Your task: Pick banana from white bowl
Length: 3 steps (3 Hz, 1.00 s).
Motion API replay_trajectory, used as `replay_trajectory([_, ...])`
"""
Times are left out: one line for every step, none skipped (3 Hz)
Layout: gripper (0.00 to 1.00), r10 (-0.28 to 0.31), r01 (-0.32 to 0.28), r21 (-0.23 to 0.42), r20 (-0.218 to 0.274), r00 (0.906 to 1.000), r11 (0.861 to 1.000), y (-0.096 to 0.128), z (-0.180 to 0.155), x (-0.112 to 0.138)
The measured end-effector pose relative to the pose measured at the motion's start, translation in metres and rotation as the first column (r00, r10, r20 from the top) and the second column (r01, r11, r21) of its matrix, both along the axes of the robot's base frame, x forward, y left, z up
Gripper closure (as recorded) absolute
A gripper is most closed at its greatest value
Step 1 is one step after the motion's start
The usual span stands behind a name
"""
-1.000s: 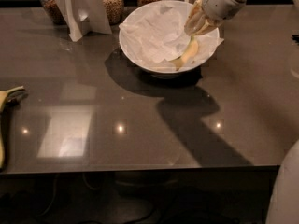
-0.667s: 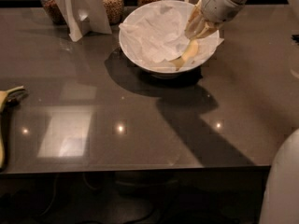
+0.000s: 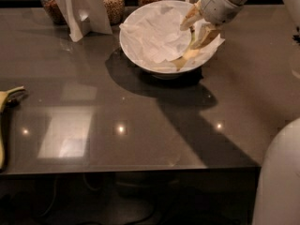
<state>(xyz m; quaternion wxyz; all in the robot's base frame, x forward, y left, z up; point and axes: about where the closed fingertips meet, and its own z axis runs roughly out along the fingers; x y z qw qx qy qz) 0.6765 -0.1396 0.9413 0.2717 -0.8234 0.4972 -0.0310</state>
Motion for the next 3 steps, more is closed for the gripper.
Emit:
replay_trajectory([0.52,0.003,-0.003,0.006,-0.005,1.0,1.0,0.001,-0.002,0.001])
replay_trajectory([0.52,0.006,-0.006,0.008,-0.016,0.9999,1.0,0.002,-0.007,0.002])
replay_trajectory([0.52,0.008,-0.008,0.002,-0.049,0.9988,1.0,0.0,-0.019,0.0])
